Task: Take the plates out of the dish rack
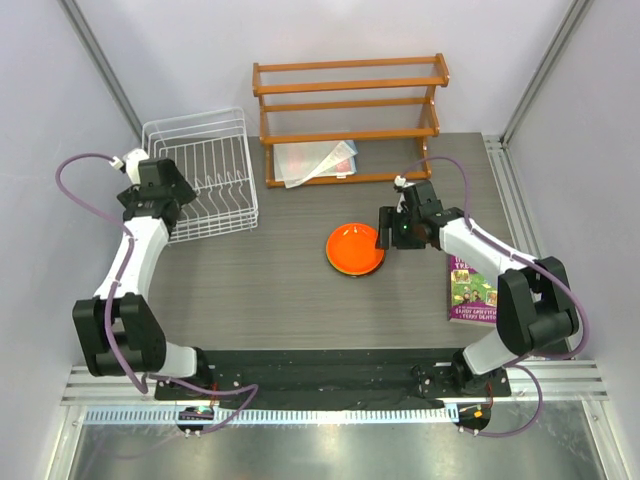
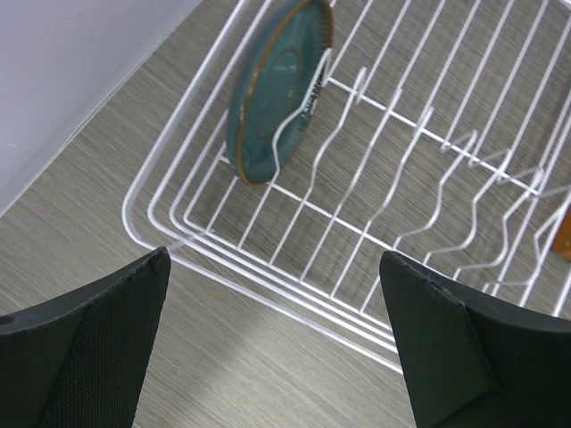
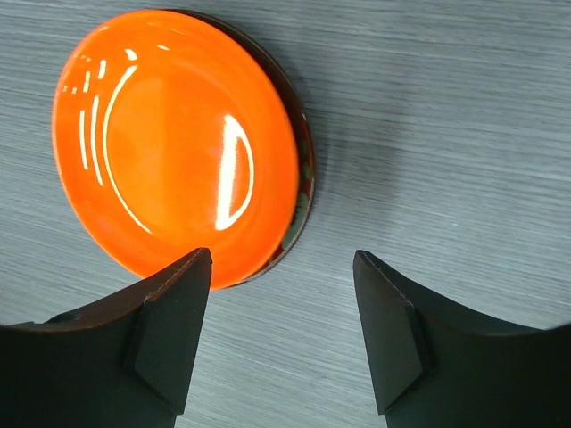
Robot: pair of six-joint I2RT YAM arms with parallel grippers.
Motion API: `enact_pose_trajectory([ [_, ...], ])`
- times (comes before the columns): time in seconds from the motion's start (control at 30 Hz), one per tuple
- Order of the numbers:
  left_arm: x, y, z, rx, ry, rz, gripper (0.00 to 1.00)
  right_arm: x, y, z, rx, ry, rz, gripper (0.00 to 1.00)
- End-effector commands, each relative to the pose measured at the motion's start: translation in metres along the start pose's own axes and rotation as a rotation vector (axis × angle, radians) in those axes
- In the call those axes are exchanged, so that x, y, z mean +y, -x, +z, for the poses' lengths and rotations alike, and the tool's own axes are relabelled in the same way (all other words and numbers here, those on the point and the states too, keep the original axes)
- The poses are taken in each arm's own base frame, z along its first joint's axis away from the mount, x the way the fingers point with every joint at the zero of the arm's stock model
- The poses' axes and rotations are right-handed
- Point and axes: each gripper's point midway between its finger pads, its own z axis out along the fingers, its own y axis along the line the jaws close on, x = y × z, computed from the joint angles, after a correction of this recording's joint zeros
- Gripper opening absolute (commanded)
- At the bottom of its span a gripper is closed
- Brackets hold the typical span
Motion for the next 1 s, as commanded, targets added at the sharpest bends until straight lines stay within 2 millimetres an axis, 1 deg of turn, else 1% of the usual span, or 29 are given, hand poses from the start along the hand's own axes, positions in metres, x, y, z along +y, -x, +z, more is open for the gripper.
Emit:
enact_pose_trajectory([
  [0.0, 0.008, 0.025, 0.012, -0.045, 0.021, -0.033, 0.99, -0.001, 0.026, -0.021, -0.087, -0.036, -0.034, 0.7],
  [0.07, 0.015, 0.031, 0.019, -0.062, 0.038, -0.042, 0.99, 0.001, 0.027, -0.019, -0.086, -0.029, -0.034, 0.71],
  [0.1, 0.015, 0.03, 0.025, -0.059, 0.04, -0.047, 0.99, 0.003, 0.029, -0.017, -0.086, -0.019, -0.035, 0.71],
  [0.17, 0.015, 0.037, 0.034, -0.074, 0.023, -0.066, 0.99, 0.003, 0.029, -0.013, -0.081, -0.015, -0.035, 0.7],
  [0.2, 0.013, 0.033, 0.042, -0.064, 0.019, -0.058, 1.0, 0.004, 0.031, -0.012, -0.083, -0.012, -0.039, 0.7],
  [0.23, 0.009, 0.034, 0.047, -0.064, 0.003, -0.064, 0.99, 0.004, 0.03, -0.007, -0.07, -0.013, -0.04, 0.7],
  [0.3, 0.004, 0.037, 0.054, -0.067, -0.01, -0.065, 0.97, 0.004, 0.032, -0.002, -0.066, -0.009, -0.039, 0.69],
  [0.33, 0.0, 0.033, 0.063, -0.057, -0.016, -0.064, 0.94, 0.004, 0.03, 0.003, -0.053, -0.01, -0.038, 0.68],
  [0.37, -0.002, 0.033, 0.067, -0.056, -0.022, -0.063, 0.93, 0.003, 0.029, 0.006, -0.045, -0.009, -0.037, 0.68],
  [0.4, -0.006, 0.037, 0.07, -0.061, -0.029, -0.065, 0.92, 0.004, 0.032, 0.008, -0.05, -0.006, -0.036, 0.67],
  [0.43, -0.008, 0.033, 0.078, -0.053, -0.029, -0.062, 0.91, 0.005, 0.03, 0.011, -0.043, -0.001, -0.031, 0.67],
  [0.47, -0.01, 0.033, 0.082, -0.052, -0.038, -0.061, 0.88, 0.005, 0.028, 0.017, -0.03, 0.001, -0.03, 0.66],
  [0.5, -0.013, 0.039, 0.084, -0.066, -0.043, -0.062, 0.85, 0.007, 0.029, 0.019, -0.029, 0.008, -0.03, 0.66],
  [0.57, -0.014, 0.035, 0.095, -0.051, -0.03, -0.053, 0.81, 0.007, 0.026, 0.026, -0.012, 0.013, -0.022, 0.65],
  [0.63, -0.016, 0.04, 0.1, -0.058, -0.025, -0.051, 0.8, 0.007, 0.027, 0.029, -0.008, 0.014, -0.02, 0.65],
  [0.67, -0.015, 0.036, 0.105, -0.05, -0.017, -0.05, 0.79, 0.006, 0.027, 0.031, -0.009, 0.011, -0.022, 0.64],
  [0.77, -0.013, 0.038, 0.11, -0.05, -0.001, -0.05, 0.75, 0.005, 0.025, 0.037, 0.009, 0.009, -0.026, 0.64],
  [0.9, -0.007, 0.036, 0.117, -0.046, 0.024, -0.05, 0.73, 0.005, 0.023, 0.042, 0.019, 0.016, -0.023, 0.63],
  [0.97, -0.009, 0.036, 0.12, -0.049, 0.016, -0.046, 0.67, 0.005, 0.022, 0.044, 0.026, 0.015, -0.024, 0.63],
])
